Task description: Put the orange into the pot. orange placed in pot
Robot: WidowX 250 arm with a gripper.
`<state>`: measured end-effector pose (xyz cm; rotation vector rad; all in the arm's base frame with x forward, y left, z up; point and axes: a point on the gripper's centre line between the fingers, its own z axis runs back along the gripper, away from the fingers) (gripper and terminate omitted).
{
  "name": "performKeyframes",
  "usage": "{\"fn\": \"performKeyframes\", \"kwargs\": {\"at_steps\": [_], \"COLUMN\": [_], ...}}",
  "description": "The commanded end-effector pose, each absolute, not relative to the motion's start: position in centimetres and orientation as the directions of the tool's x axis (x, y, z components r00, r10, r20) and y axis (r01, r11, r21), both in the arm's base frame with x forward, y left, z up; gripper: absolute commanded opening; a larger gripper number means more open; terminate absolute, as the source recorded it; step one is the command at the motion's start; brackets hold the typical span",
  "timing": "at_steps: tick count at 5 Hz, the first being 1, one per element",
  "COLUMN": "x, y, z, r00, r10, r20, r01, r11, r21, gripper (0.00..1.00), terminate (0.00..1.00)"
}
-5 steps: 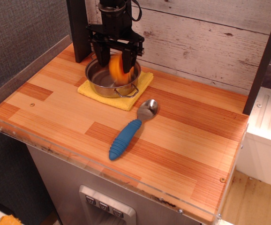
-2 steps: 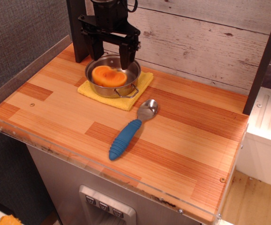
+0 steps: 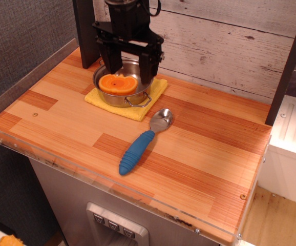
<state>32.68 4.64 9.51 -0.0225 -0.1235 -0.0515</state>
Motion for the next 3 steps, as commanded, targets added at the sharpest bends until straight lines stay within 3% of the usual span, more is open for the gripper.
{"fn": "performKeyframes", "kwargs": {"at_steps": [1,2,3], "x": [30.84,30.84,30.84], "y": [5.05,5.05,5.05], "z": [10.86,10.86,10.86], "r00": [0.988,0.988,0.988], "r10": [-0.039,-0.039,-0.039], "r20": [0.15,0.15,0.15], "r01": [0.04,0.04,0.04], "r11": [0.999,0.999,0.999], "r21": [-0.003,-0.003,-0.003], "gripper": [1.0,1.0,1.0], "terminate": [0.0,0.0,1.0]}}
